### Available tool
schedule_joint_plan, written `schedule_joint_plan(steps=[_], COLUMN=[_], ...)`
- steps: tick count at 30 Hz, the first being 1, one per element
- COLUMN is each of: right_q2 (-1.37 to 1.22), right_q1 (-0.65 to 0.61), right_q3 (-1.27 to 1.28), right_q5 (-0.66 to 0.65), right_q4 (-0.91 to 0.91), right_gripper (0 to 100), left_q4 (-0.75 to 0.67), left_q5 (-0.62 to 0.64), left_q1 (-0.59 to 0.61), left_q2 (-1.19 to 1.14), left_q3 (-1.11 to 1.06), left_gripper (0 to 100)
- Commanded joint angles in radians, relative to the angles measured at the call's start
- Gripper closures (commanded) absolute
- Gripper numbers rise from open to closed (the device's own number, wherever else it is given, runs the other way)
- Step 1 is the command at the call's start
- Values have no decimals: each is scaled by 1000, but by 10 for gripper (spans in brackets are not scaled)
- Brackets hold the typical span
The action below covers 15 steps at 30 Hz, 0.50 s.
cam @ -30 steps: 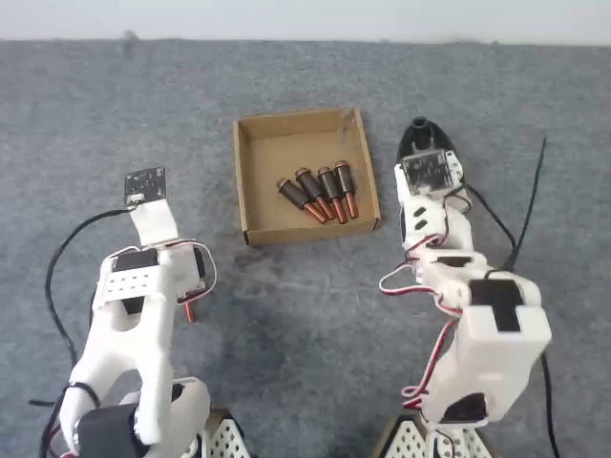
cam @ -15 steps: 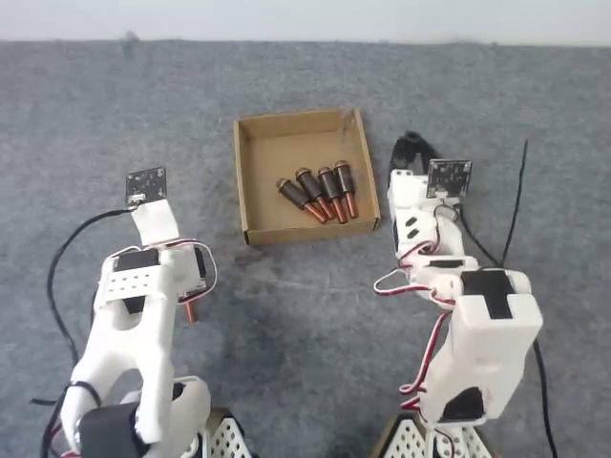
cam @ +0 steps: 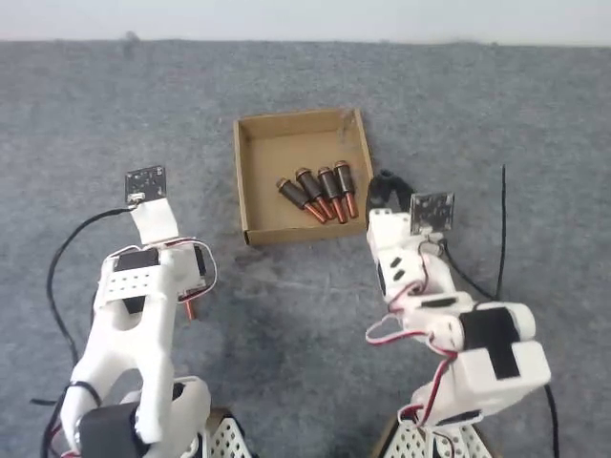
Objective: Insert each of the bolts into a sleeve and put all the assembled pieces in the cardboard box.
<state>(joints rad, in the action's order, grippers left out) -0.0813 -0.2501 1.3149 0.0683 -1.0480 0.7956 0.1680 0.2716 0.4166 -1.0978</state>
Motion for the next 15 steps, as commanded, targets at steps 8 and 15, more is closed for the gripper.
schedule_joint_plan(steps=[8, 15], right_q2=[94, 84], right_q1=[-64, -71], right_q3=[252, 364], right_q5=[3, 8], right_q4=[-289, -444], right_gripper=[992, 992], left_q4=[-15, -15], left_q5=[-8, -8], left_q1=[3, 2], left_q2=[51, 51], left_q3=[4, 4], left_gripper=[988, 988])
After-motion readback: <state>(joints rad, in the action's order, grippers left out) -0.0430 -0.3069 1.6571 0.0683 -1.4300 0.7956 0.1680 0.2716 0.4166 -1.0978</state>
